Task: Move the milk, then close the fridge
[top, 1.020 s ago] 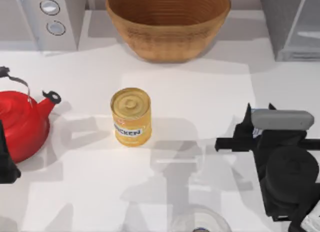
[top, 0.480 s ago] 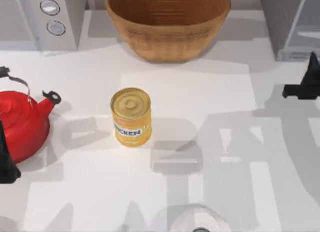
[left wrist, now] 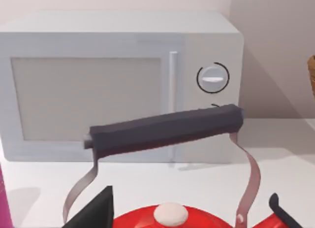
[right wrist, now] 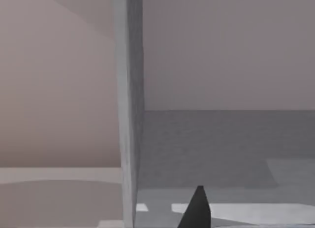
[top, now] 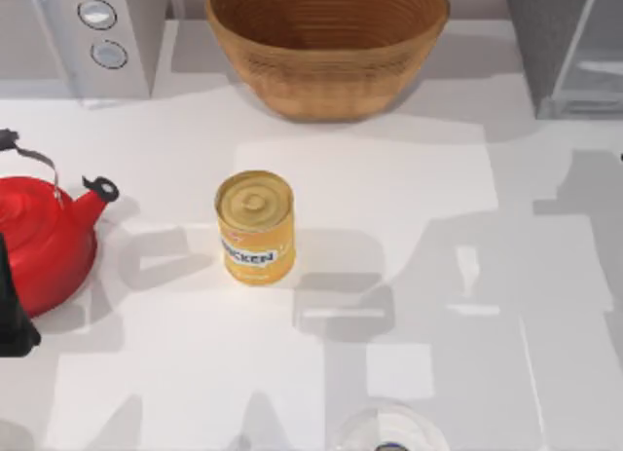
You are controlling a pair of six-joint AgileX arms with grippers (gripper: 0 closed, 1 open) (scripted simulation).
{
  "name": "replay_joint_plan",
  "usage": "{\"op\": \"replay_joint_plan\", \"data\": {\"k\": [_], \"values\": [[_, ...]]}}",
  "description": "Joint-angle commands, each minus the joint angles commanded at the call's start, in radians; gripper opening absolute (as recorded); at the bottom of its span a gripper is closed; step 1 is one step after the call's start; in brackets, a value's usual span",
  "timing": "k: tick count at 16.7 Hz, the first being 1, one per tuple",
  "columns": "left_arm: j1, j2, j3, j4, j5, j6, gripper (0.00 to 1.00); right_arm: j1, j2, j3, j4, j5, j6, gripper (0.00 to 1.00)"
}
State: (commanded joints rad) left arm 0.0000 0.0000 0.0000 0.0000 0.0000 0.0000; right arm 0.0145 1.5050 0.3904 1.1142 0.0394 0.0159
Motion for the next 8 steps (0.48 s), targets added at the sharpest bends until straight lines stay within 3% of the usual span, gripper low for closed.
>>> {"op": "replay_joint_plan", "data": {"k": [4,8], "values": [[0.000,0.000,0.000,0.000,0.000,0.000,1.00,0.001,0.015,0.010,-0.001,0.000,0.002,0.00],[0.000,0.000,0.000,0.000,0.000,0.000,1.00,-0.029,0.132,0.144,-0.033,-0.024,-0.002,0.00]]}}
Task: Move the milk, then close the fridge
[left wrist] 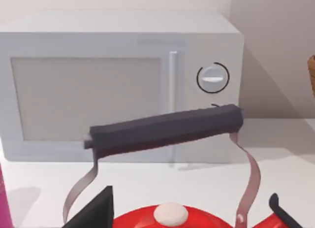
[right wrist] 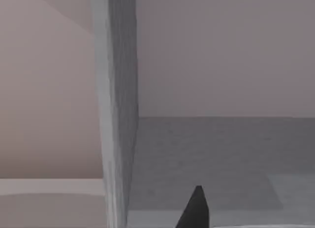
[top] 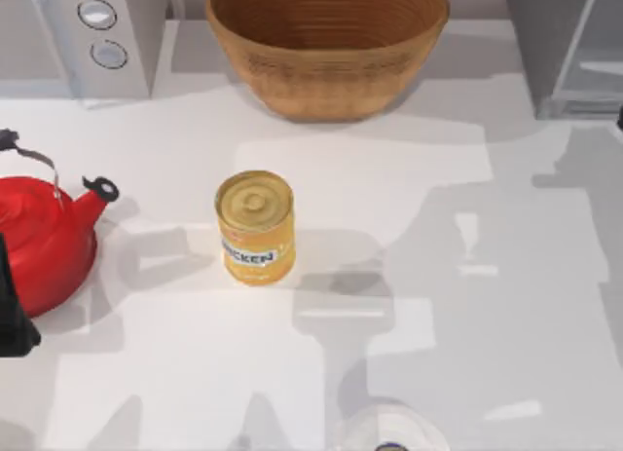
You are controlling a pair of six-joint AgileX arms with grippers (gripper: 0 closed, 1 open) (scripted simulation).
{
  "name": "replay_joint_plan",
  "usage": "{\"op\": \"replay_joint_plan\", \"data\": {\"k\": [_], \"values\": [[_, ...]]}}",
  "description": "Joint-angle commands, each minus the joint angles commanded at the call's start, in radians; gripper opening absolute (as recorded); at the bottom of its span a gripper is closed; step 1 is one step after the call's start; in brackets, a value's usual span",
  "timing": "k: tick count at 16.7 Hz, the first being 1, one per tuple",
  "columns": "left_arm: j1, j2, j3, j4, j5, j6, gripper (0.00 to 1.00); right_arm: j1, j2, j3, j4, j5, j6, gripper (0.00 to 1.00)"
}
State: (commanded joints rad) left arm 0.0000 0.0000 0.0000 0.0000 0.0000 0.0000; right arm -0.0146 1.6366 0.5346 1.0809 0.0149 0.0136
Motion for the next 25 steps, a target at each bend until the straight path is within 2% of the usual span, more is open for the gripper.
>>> {"op": "replay_joint_plan", "data": {"k": [9,13,25], "values": [[0.000,0.000,0.000,0.000,0.000,0.000,1.00,-0.120,0.441,0.525,-0.156,-0.103,-0.014,0.00],[0.000,0.000,0.000,0.000,0.000,0.000,1.00,-0.160,0.578,0.694,-0.215,-0.137,-0.018,0.00],[0.000,0.000,0.000,0.000,0.000,0.000,1.00,-0.169,0.609,0.733,-0.229,-0.145,-0.019,0.00]]}}
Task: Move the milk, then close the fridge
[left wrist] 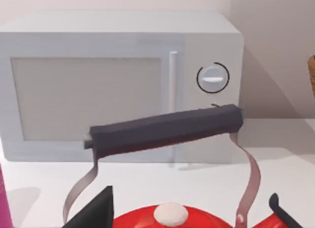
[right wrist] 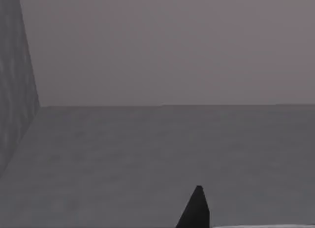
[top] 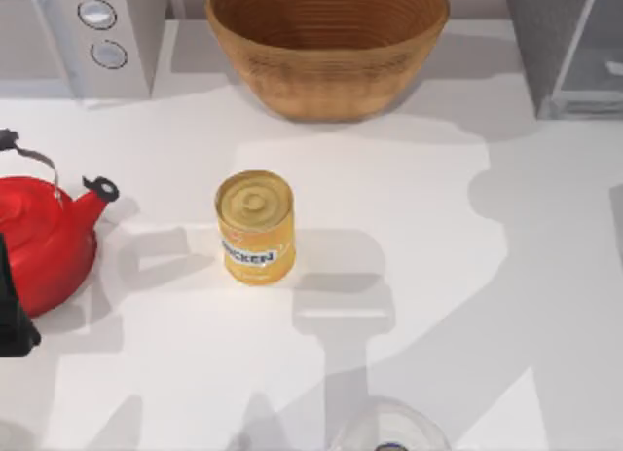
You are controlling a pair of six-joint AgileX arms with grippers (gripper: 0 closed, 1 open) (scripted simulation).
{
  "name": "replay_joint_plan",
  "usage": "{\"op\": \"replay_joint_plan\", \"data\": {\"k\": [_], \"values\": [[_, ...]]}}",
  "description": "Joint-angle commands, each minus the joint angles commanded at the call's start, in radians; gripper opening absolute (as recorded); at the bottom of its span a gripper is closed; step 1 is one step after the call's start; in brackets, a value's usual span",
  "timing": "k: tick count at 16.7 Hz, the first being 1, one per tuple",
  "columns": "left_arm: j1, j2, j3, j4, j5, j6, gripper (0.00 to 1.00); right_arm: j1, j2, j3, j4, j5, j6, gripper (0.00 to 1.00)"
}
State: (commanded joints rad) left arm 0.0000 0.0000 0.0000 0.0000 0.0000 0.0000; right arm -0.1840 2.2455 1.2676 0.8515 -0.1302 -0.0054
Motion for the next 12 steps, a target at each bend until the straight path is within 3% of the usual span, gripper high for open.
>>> {"op": "replay_joint_plan", "data": {"k": [1,12], "values": [[0.000,0.000,0.000,0.000,0.000,0.000,1.00,0.000,0.000,0.000,0.000,0.000,0.000,0.00],[0.000,0.000,0.000,0.000,0.000,0.000,1.00,0.000,0.000,0.000,0.000,0.000,0.000,0.83]]}}
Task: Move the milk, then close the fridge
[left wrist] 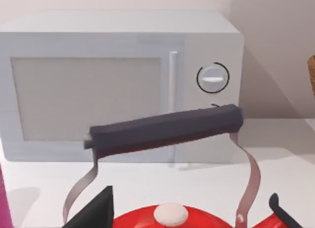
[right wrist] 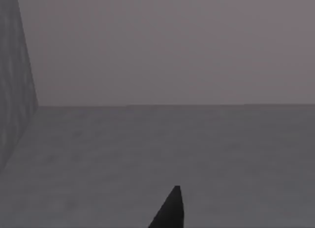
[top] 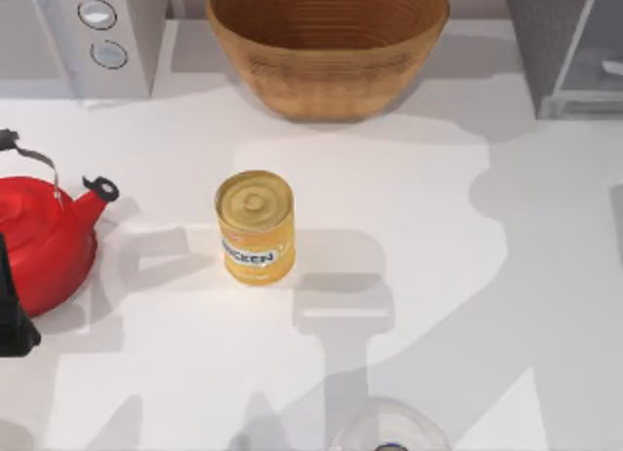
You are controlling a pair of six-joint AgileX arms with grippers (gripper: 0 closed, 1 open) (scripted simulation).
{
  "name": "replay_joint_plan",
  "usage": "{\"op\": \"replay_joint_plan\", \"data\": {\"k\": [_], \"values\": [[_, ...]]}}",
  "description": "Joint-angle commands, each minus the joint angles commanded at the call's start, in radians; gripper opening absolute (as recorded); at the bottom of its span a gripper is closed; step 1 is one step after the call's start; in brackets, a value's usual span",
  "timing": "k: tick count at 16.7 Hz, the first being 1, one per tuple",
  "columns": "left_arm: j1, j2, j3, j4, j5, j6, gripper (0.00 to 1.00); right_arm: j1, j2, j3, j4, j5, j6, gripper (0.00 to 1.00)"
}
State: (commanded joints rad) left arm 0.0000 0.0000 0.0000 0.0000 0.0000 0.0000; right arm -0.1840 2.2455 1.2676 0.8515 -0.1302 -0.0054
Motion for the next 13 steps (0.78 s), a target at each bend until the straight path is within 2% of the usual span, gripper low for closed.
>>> {"op": "replay_joint_plan", "data": {"k": [2,3,13], "values": [[0.000,0.000,0.000,0.000,0.000,0.000,1.00,0.000,0.000,0.000,0.000,0.000,0.000,0.98],[0.000,0.000,0.000,0.000,0.000,0.000,1.00,0.000,0.000,0.000,0.000,0.000,0.000,1.00],[0.000,0.000,0.000,0.000,0.000,0.000,1.00,0.003,-0.010,-0.005,-0.003,0.001,0.000,1.00]]}}
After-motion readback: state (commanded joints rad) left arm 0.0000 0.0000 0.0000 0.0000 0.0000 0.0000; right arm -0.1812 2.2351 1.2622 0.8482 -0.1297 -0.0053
